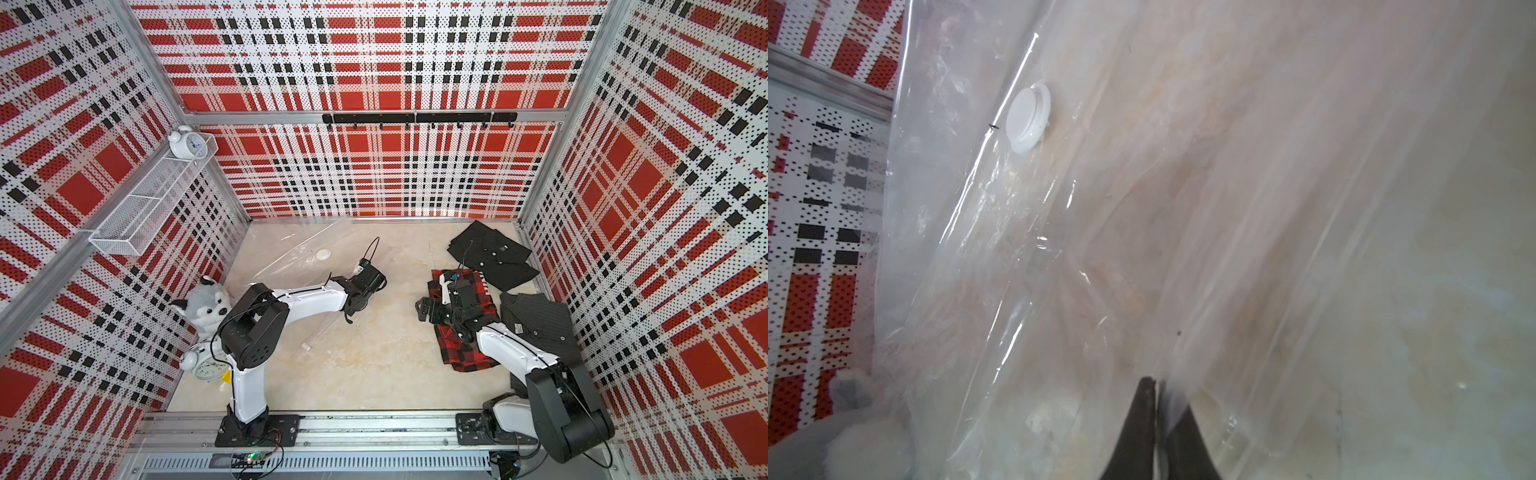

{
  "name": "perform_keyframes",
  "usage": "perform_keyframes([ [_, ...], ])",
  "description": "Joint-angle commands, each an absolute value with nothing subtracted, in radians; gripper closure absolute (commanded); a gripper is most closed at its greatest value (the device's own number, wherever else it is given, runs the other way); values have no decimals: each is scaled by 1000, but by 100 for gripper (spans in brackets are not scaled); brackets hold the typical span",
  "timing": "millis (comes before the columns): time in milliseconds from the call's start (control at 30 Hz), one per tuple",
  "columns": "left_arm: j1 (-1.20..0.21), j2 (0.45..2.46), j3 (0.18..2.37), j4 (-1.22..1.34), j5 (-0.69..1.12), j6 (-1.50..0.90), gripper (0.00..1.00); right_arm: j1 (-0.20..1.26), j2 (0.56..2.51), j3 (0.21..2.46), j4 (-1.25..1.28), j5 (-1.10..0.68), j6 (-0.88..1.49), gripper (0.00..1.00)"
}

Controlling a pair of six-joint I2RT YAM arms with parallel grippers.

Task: Place the folded shirt into the vacuum bag
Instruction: Open the vacuum bag at the center of the board.

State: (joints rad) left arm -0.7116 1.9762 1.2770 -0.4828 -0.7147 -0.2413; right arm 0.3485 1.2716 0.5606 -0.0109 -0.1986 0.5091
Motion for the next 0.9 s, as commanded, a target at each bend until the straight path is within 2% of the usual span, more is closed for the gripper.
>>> perform_keyframes([
  [0, -707, 1944, 1296, -460, -660, -249, 100, 341, 1252, 579, -15, -208, 497, 0],
  [167, -738, 1910, 1393, -510, -568, -265, 100, 342, 1245, 564, 24, -264, 494, 0],
  [467, -795, 1910, 1591, -639, -517, -301, 100, 347, 1246, 534, 107, -329, 514, 0],
  [500, -795, 1903, 1598, -639, -505, -309, 100, 353, 1259, 538, 107, -329, 514, 0],
  [533, -793, 1893, 1603, -639, -490, -313, 100, 365, 1275, 545, 201, -353, 643, 3],
  [867, -760, 1799, 1562, -596, -406, -336, 100, 496, 1454, 708, 284, -287, 775, 6],
])
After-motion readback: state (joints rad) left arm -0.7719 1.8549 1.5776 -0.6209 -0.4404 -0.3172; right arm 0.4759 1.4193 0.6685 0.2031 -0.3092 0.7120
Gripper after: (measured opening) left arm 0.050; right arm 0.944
